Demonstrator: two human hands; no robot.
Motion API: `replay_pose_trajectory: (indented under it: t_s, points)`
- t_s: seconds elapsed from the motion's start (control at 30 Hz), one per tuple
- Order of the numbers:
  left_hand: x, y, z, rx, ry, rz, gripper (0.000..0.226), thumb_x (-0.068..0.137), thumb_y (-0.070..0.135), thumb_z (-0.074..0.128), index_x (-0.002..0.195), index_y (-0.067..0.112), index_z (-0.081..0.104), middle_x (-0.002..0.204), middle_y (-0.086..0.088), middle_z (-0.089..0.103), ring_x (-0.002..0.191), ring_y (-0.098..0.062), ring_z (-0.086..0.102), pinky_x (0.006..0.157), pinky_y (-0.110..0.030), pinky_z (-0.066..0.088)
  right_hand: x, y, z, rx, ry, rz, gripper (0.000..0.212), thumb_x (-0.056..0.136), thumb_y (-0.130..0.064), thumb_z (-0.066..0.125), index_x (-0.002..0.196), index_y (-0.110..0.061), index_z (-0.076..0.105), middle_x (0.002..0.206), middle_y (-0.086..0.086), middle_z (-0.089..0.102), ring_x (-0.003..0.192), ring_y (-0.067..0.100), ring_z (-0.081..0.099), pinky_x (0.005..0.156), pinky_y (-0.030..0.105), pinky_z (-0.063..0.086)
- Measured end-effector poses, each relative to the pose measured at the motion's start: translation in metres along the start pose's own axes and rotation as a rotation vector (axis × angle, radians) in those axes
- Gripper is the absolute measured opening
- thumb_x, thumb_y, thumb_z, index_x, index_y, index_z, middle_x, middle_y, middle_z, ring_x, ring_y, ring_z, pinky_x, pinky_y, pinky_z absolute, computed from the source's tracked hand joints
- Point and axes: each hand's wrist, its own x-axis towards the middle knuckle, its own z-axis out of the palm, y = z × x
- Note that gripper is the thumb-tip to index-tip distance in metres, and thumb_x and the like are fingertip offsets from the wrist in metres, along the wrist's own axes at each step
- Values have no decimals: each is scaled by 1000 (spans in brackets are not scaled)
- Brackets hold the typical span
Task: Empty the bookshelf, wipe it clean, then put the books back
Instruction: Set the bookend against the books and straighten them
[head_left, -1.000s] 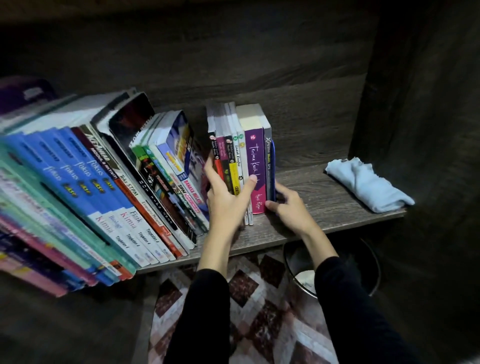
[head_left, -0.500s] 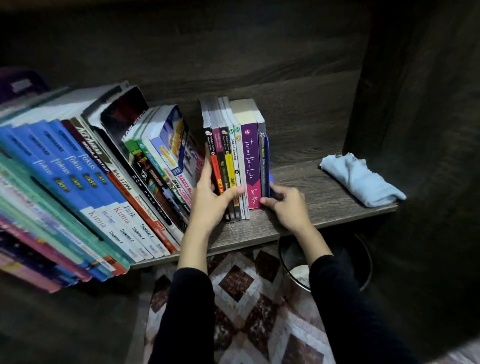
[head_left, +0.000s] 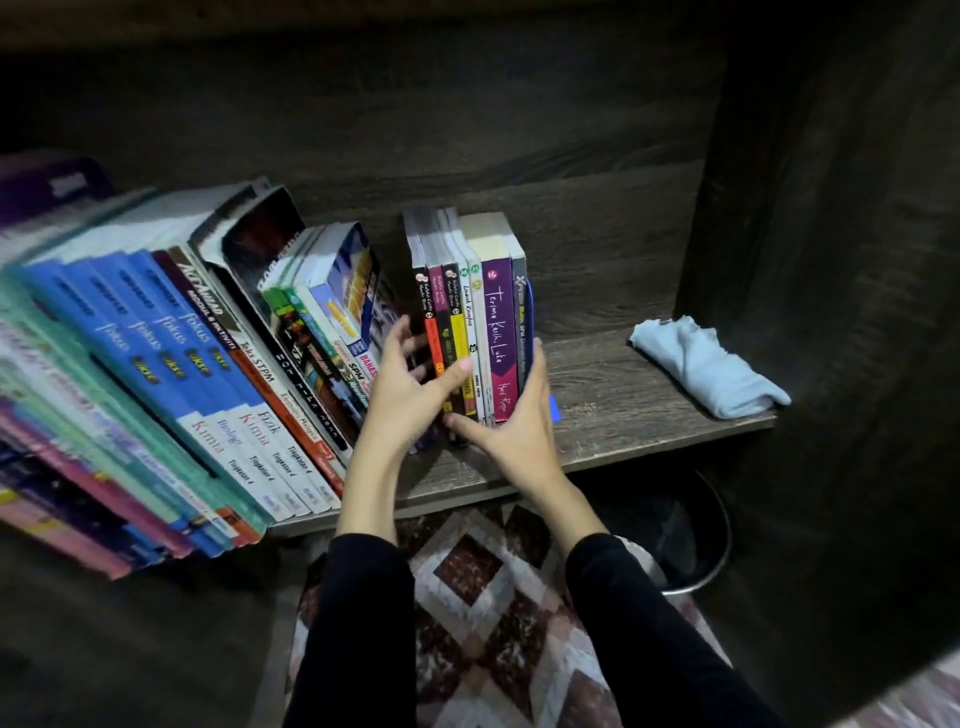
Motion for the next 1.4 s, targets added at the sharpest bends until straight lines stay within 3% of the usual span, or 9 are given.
replay_pose_trajectory:
  t_s: [0.13,0.33,0.5,0.57,0.77,0.93,1.13,1.27,1.4]
  points:
    - [-3,16,-13,-130,-18,-116,18,98,18,43,116,18,44,117,0,56,116,-21,52,98,-37,39,-1,-9,13,-36,137,-12,131,60,-45,86,151,-23,-4,156,9,13,144,23,12,116,51,19]
    - [-9,20,-27,9,-32,-48,40,95,-1,37,127,15,55,129,-1,58,117,-15,55,101,-32,41,0,-9,23,-66,241,-1,120,61,-47,84,149,-20,6,152,9,23,141,24,19,114,51,23]
    - [-27,-1,-30,271,482,264,28,89,4,50,107,20,64,100,8,66,86,-2,61,83,-23,53,0,-9,22,-40,253,4,117,64,-44,84,150,-18,9,152,10,23,140,23,20,115,49,22]
    - [-33,-10,-28,377,645,391,30,86,3,52,113,14,62,109,1,63,85,-2,56,72,-9,46,-1,-10,21,-28,245,1,116,63,-45,84,149,-18,10,152,9,24,140,24,22,114,50,24]
    - [-30,-14,-11,543,723,388,63,87,4,52,146,8,31,153,-7,27,95,-16,59,55,-23,48,-1,-10,20,-31,234,2,117,62,-46,84,149,-19,11,152,9,24,140,24,23,112,52,26]
    - [-27,-12,-3,606,698,274,71,86,6,52,149,5,19,159,-3,9,137,-22,27,89,-38,53,-1,-10,19,-29,222,0,117,62,-46,85,149,-21,10,152,8,24,140,24,23,111,53,28]
    - [-26,-16,-5,532,676,381,65,87,2,51,147,1,24,157,-8,15,143,-16,14,110,-8,1,-1,-10,18,-27,209,-6,117,62,-47,84,148,-23,9,151,8,24,140,24,23,111,54,28]
    - [-22,-15,-7,389,712,451,68,89,2,51,149,6,20,154,-10,21,134,-13,31,103,-1,21,-1,-9,19,-31,212,0,116,63,-47,84,149,-23,10,151,8,24,140,24,23,111,54,27]
    - [-18,-10,-3,320,693,381,85,90,28,59,152,19,1,154,-3,18,135,-24,32,110,-35,33,-2,-9,19,-48,213,1,117,62,-49,84,148,-24,9,151,6,25,140,23,24,110,54,29]
